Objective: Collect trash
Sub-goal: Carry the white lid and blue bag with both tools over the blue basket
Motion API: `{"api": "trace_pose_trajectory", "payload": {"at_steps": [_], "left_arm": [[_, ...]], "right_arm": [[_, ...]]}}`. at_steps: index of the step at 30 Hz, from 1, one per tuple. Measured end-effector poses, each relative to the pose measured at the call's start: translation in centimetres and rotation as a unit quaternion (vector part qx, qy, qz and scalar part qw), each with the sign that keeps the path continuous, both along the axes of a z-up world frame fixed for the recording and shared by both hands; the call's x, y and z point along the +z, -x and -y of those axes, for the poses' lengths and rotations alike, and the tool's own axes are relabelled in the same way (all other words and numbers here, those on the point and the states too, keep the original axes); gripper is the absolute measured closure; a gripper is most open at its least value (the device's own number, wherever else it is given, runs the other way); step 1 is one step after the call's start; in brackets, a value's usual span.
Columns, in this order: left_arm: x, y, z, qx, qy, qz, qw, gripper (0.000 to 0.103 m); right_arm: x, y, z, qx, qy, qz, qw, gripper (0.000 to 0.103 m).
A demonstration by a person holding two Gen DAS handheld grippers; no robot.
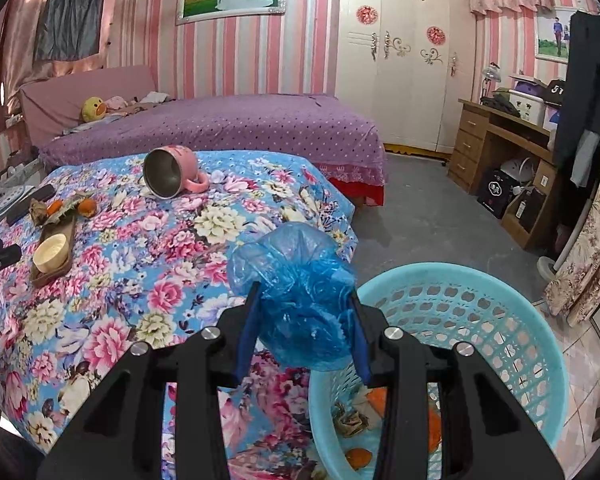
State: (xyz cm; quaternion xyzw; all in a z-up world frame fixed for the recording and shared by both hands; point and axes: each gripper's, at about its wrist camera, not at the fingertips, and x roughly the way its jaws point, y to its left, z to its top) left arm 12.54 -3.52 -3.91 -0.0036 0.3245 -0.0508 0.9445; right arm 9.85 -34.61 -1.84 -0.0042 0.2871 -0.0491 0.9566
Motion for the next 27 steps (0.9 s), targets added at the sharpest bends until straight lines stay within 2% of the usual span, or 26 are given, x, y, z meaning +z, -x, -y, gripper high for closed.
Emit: {"api": "trace_pose_trajectory", "payload": {"at_steps": [3,11,15,18,19,21,23,24,27], "left_arm": [[-0.5,0.2,-0.3,0.011,0.011,-0.005,0.9999,0.007],[-1.5,-2.8,0.5,0.03,0.002,-0.013,0.9995,0.007],[-2.5,-4.7,0.8,0.023,0.003,-0.046,0.9987,0.01],[-2.8,-5.3,1.0,0.02,-0.002,-0.054,0.9983,0.012],[-2.8,-5.4,1.1,0.02,-0.001,-0.055,0.9983,0.013],[-3.0,-5.8,1.1,0.016,0.006,-0.062,0.9979,0.026],[-3.0,-6.0,1.2,0.016,0.002,-0.062,0.9979,0.031],[-2.9,-5.9,1.4,0.012,0.001,-0.06,0.9981,0.041],[-2.8,-5.6,2.0,0.007,-0.01,-0.056,0.9984,0.042]], "right_arm": [[0.1,0.0,-0.1,0.004,0.005,0.001,1.0,0.064],[0.1,0.1,-0.1,0.009,-0.002,0.002,1.0,0.064],[0.2,0.2,0.0,0.008,-0.004,0.003,1.0,0.064],[0.1,0.2,0.2,0.006,-0.01,0.003,1.0,0.064],[0.1,0.2,0.3,0.006,-0.01,0.003,1.0,0.064],[0.1,0.2,0.3,0.006,-0.01,0.002,1.0,0.064],[0.1,0.2,0.3,0.006,-0.011,0.003,1.0,0.064],[0.1,0.2,0.4,0.005,-0.012,0.004,1.0,0.064],[0.2,0.3,0.8,0.003,-0.016,0.008,1.0,0.064]]}}
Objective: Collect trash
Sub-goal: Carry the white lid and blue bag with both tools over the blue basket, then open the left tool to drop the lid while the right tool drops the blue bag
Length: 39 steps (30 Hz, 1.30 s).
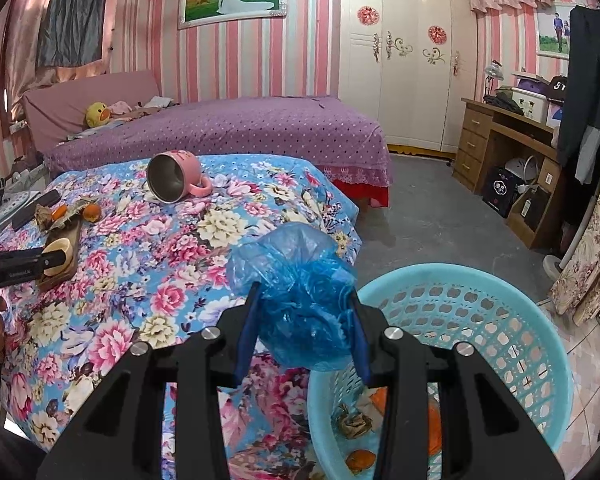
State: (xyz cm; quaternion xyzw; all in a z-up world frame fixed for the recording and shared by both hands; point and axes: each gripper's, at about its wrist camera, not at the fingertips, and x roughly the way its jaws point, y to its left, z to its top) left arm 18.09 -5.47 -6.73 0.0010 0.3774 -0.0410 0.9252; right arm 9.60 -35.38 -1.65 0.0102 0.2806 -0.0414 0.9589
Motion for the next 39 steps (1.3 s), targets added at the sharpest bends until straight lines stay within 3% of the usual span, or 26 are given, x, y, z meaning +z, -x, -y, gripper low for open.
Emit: {"api": "trace_pose_trajectory", "payload": {"at_steps": [8,16,25,30,39], "left_arm": [[2.2,1.6,1.8,0.003,0.005,0.034,0.9994,0.043],[4.2,3.4,8.5,-0.03,0.011,0.072,0.9969,0.043],[4.6,4.9,19.9,-0.123,0.033,0.071,0.9892,0.043],[4.4,6.4,27.0,-0.185,0.034,0.075,0.9793,0.042],[2.5,7.7,33.6,-0.239,0.021,0.054,0.9694,0.042]], "right_arm": [[0.4,0.3,1.8,-0.018,-0.01,0.012,1.0,0.064],[0.9,1.3,5.0,-0.05,-0.011,0.024,0.998,0.064],[0.9,3.4,11.1,-0.121,0.009,0.023,0.992,0.064],[0.4,5.0,15.1,-0.165,-0.005,0.023,0.986,0.064],[0.0,7.4,19.3,-0.211,-0.036,0.034,0.976,0.064]]}}
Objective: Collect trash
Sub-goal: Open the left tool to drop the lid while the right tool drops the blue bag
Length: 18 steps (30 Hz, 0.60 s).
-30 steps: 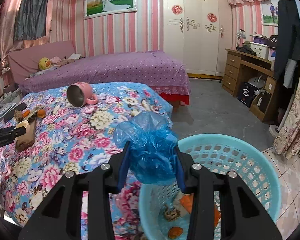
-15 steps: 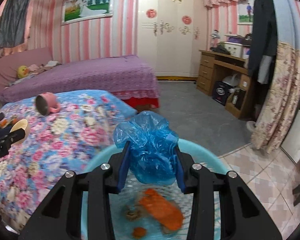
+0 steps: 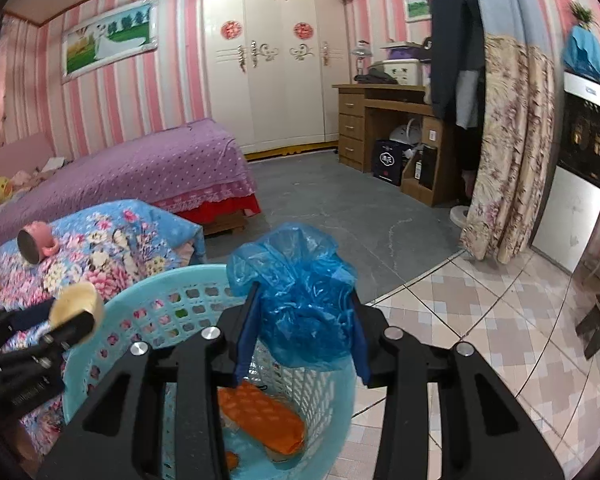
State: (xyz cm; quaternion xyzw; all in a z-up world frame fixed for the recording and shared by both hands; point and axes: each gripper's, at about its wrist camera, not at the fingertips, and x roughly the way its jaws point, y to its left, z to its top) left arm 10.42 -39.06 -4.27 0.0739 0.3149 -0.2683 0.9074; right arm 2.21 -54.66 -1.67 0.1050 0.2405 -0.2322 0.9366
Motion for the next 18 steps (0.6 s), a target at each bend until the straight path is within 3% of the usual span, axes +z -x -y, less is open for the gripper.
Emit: {"api": "trace_pose_trajectory", "payload": {"at_steps": [4,6,12,18], "left_arm": [[-0.1,0.1,1.0,-0.018,-0.003,-0.008,0.9998,0.04],[0.1,-0.2,0.7,-0.016,-0.006,-0.01,0.9998,0.022],[1.5,-0.7,-2.1,0.019,-0.009,0.029,0.9994,0.008],[1.7,-1.8,-5.9,0.06,-0.005,0.028,0.9978,0.006]], "right_arm": [[0.0,-0.1,0.1,0.0,0.0,0.003,1.0,0.064],[0.0,-0.2,0.0,0.002,0.001,0.002,1.0,0.064],[0.1,-0.5,-0.9,0.009,0.003,0.002,1.0,0.064],[0.3,-1.5,-2.6,0.029,0.014,-0.004,0.999,0.063]]}}
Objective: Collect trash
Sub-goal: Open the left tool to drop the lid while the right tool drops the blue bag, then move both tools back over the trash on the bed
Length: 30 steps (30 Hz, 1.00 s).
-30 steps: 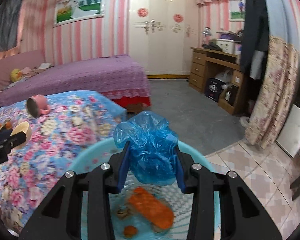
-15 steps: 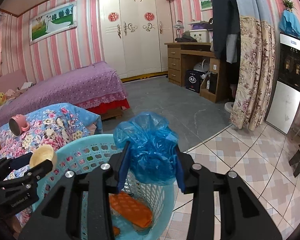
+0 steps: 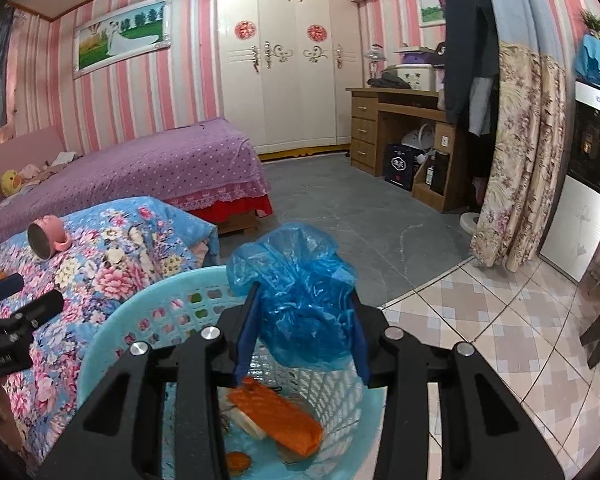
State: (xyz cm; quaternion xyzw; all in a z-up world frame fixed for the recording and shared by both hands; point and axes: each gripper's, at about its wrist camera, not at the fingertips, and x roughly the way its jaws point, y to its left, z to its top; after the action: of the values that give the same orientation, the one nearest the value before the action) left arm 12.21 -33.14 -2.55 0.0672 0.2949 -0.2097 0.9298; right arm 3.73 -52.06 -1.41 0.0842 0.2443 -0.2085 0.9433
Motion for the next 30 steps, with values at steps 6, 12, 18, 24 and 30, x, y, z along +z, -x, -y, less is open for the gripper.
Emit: {"api": "trace_pose_trajectory", "payload": {"at_steps": [6,12,18,24,30], "left_arm": [[-0.3,-1.0,-3.3,0.037,0.007,-0.012,0.9992,0.006],[0.8,-0.8,-5.4,0.05,0.015,-0.001,0.9986,0.006],[1.9,-0.6,-6.7,0.049,0.022,0.008,0.9985,0.006],[2.5,-0.7,-8.5,0.053,0.021,0.014,0.9983,0.006],[2.8,-1.2,-11.1,0.064,0.023,0.015,0.9976,0.006]], "right_arm": [[0.1,-1.2,-2.2,0.023,0.008,-0.004,1.0,0.062],[-0.2,-2.4,-4.1,0.042,0.008,-0.014,0.999,0.045],[-0.1,-2.8,-5.3,0.036,0.013,-0.015,0.999,0.011],[0.3,-3.2,-6.0,0.02,0.013,-0.01,1.0,0.005],[0.6,-3.9,-7.2,0.015,0.004,-0.003,1.0,0.005]]}}
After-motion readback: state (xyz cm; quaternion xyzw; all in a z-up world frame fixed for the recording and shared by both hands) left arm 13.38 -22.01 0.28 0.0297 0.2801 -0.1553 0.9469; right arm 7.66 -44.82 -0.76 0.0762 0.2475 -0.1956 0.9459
